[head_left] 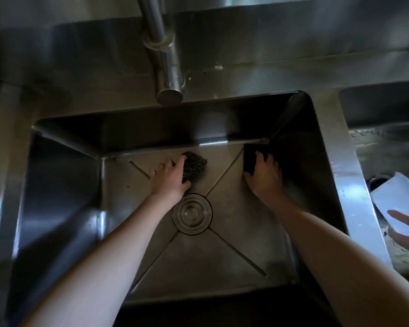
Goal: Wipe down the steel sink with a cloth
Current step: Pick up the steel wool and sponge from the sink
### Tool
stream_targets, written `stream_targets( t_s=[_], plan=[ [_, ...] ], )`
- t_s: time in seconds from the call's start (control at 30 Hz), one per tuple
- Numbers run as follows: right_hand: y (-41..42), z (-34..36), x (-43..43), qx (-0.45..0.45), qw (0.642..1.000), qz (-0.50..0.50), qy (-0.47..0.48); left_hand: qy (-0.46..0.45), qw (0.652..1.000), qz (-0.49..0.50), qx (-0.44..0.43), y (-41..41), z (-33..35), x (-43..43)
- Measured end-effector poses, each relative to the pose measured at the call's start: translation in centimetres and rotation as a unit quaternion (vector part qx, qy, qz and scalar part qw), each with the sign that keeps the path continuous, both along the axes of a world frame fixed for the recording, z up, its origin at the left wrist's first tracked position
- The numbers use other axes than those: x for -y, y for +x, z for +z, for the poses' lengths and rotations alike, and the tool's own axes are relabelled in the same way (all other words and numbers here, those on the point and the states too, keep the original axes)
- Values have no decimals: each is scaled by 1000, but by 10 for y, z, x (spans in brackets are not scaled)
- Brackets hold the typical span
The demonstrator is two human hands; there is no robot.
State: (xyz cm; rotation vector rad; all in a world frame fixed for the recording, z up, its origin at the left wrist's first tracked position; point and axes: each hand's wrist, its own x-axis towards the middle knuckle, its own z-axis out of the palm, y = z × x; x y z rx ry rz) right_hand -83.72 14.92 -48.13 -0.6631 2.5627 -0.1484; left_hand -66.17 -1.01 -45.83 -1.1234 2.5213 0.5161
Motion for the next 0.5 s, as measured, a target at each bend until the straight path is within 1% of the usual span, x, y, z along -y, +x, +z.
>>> stream_targets(
  t_s=[0.1,0.27,0.37,0.5],
  plan=[
    [-6,-8,2,31,999,-26,-27,-5,1000,-7,-11,-7,-1,-5],
    [-4,-14,15,15,999,-32,-23,-13,1000,-14,-16,-10,-2,-12],
    [-1,-12,22,31,998,-49,-30,-19,1000,-10,-18,-7,0,-13],
    [7,-6,22,22,1000,6,15,-19,1000,4,-25,3,7,-13]
  ],
)
